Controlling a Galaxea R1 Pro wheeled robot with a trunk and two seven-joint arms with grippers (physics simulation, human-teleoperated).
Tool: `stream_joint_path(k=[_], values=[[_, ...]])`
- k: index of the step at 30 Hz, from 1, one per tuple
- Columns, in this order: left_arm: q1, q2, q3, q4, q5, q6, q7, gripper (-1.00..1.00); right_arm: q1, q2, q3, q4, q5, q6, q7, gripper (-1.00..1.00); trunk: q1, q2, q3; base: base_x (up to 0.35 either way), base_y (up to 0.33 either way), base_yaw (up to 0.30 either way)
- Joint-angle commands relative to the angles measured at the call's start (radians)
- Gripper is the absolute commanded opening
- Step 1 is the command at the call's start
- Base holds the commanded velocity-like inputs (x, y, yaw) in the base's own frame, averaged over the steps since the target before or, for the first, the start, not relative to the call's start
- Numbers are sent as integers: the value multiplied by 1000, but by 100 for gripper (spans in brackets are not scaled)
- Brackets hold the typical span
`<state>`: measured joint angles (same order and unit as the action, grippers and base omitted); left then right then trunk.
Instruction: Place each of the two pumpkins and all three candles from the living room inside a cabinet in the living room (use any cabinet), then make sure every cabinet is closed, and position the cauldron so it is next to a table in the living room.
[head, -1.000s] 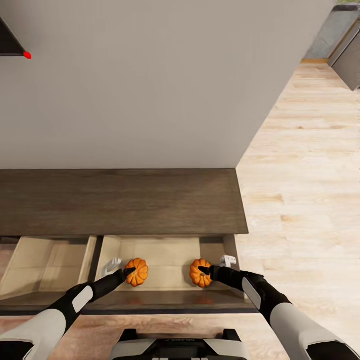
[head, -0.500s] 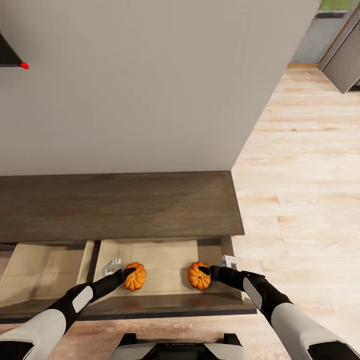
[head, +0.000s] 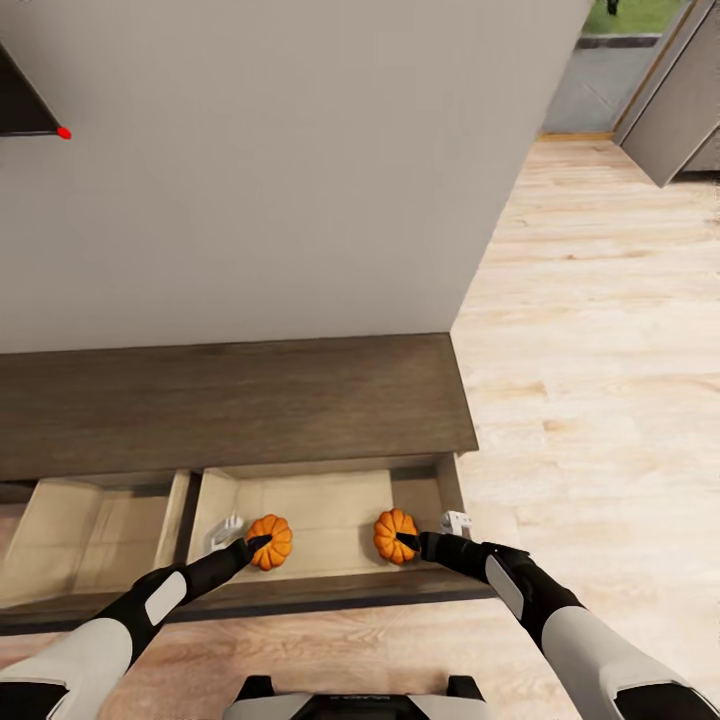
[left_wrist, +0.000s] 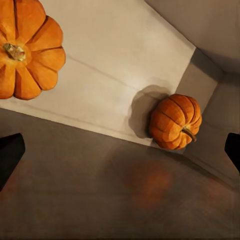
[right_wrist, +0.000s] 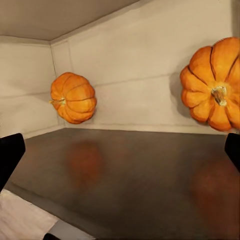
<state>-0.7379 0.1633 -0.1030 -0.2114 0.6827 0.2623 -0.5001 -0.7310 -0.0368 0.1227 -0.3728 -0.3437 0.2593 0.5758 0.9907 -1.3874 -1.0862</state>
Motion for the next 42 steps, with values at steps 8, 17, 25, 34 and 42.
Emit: stream_joint_path(k=[8,17,25,34,42], values=[[0,11,-2,-35,0,0,-140,100,1,-22,0,1,0,1,163,100,0,0,13,-20,4,-72],[4,70,-3,-26,-4,2,-433,100,1,-49,0,-1,-1,4,280,100,0,0,27,0,0,-73],[36,127,-9,25,-7,8,-523,100,1,-144,-3,-8,-5,8,397,100,0,0,39,0,0,-74],[45,107,-242,89,-6,42,-646,100,1,-203,1,48,-1,8,490,100,0,0,54,0,0,-74],[94,94,-262,150,-6,43,-751,100,5,-207,84,122,27,5,546,100,0,0,66,0,0,-72]])
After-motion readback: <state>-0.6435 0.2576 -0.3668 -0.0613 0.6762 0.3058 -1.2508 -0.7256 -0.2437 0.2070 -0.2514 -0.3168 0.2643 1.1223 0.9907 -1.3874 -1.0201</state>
